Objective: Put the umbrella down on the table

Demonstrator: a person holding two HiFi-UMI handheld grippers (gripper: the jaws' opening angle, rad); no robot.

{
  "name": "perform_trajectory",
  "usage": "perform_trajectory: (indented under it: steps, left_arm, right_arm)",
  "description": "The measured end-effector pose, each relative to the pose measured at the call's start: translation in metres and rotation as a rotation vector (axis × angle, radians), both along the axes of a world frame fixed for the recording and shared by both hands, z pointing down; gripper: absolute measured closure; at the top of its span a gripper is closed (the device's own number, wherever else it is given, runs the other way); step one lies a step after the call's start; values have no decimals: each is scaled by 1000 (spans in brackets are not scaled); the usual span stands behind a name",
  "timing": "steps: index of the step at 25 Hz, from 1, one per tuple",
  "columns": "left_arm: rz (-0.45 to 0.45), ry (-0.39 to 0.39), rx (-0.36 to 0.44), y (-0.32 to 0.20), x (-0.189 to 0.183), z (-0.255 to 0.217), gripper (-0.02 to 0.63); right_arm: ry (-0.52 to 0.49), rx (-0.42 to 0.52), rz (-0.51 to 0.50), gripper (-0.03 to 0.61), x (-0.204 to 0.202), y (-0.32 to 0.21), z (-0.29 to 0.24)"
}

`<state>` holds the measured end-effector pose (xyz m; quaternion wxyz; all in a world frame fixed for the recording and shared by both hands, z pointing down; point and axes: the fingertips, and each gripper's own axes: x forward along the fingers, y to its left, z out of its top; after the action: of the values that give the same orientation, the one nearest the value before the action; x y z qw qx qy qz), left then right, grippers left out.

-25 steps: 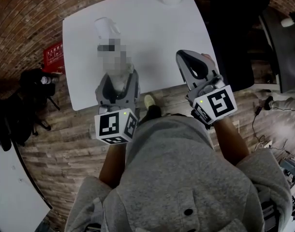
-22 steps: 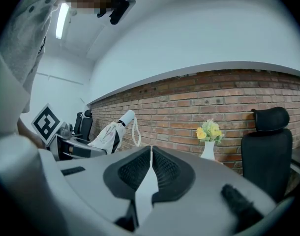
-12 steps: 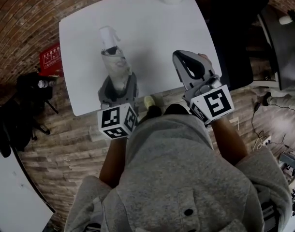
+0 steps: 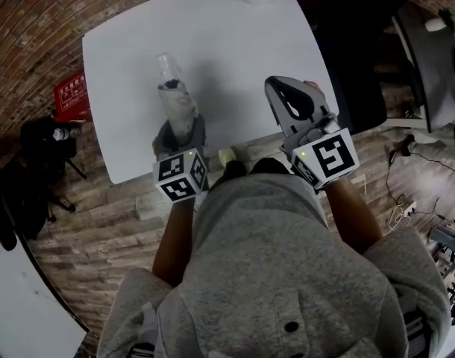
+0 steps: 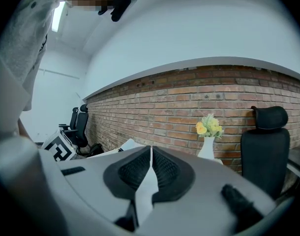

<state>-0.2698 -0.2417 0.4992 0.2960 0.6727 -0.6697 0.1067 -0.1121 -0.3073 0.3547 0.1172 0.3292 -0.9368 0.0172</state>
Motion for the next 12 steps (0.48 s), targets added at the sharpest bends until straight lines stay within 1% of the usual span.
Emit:
perform_trajectory:
  steps: [6,12]
  left_arm:
    - [-14,21,-57,-4,-3,25,327]
    - [-25,-1,-128,-4,-6,47,327]
  right_arm:
    - [4,-9,16,548,2,-2,5]
    - [12,-26,18,548,6,1,9]
